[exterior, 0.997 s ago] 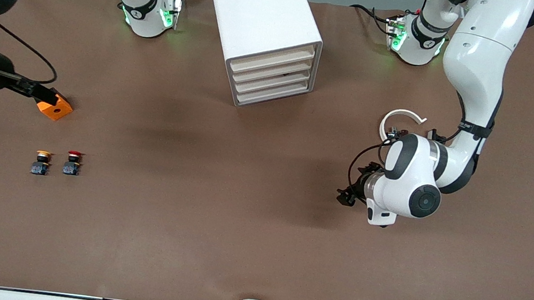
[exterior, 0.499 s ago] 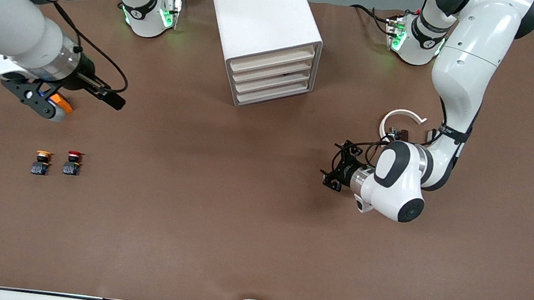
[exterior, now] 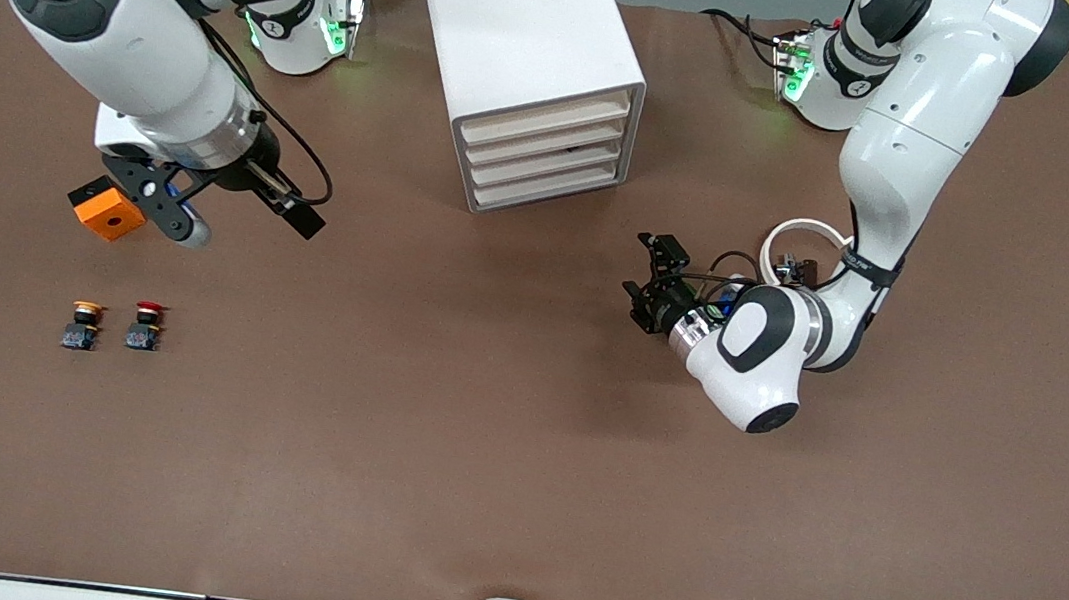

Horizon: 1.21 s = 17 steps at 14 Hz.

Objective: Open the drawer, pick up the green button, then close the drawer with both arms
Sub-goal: 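Reach the left gripper to the cabinet drawer while the right gripper approaches, then grasp the white drawer front with the left gripper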

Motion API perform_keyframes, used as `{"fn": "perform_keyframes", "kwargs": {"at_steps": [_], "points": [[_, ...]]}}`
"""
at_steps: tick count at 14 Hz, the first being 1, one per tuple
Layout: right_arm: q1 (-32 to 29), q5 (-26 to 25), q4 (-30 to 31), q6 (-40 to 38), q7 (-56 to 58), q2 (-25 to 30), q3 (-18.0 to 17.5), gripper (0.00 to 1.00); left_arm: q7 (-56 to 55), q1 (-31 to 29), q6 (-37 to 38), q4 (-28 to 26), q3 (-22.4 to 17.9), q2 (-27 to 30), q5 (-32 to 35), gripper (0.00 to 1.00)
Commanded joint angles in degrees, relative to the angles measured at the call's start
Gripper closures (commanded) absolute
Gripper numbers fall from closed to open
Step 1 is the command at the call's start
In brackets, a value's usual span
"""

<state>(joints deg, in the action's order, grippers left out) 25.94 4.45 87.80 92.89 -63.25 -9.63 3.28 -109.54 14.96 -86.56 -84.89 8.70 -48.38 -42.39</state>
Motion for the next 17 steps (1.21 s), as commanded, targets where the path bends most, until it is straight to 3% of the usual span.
{"fn": "perform_keyframes", "kwargs": {"at_steps": [1, 3, 4, 8, 17], "points": [[2.27, 0.21, -0.61, 0.45, -5.2, -1.7, 0.59, 0.0, -4.88, 0.16, 2.09, 1.49, 0.18, -2.42, -4.44, 0.0], [3.33, 0.2, -2.72, 0.36, -7.49, -3.37, 0.59, 0.0, -7.34, 1.65, 4.02, 1.31, 0.35, -2.86, -4.72, 0.0], [3.85, 0.2, -3.51, 0.36, -8.28, -4.07, 0.59, 0.0, -8.23, 2.52, 5.07, 1.31, 0.44, -3.03, -4.72, 0.18], [4.3, 0.03, -4.4, 0.36, -9.35, -4.96, 0.59, 0.0, -8.32, 4.64, 5.96, 0.96, 0.53, -4.87, -4.9, 0.5], [4.3, -0.06, -5.36, 0.28, -9.35, -5.48, 0.59, 0.0, -8.24, 7.72, 11.32, -4.57, 0.53, -4.88, -4.81, 0.51]]}}
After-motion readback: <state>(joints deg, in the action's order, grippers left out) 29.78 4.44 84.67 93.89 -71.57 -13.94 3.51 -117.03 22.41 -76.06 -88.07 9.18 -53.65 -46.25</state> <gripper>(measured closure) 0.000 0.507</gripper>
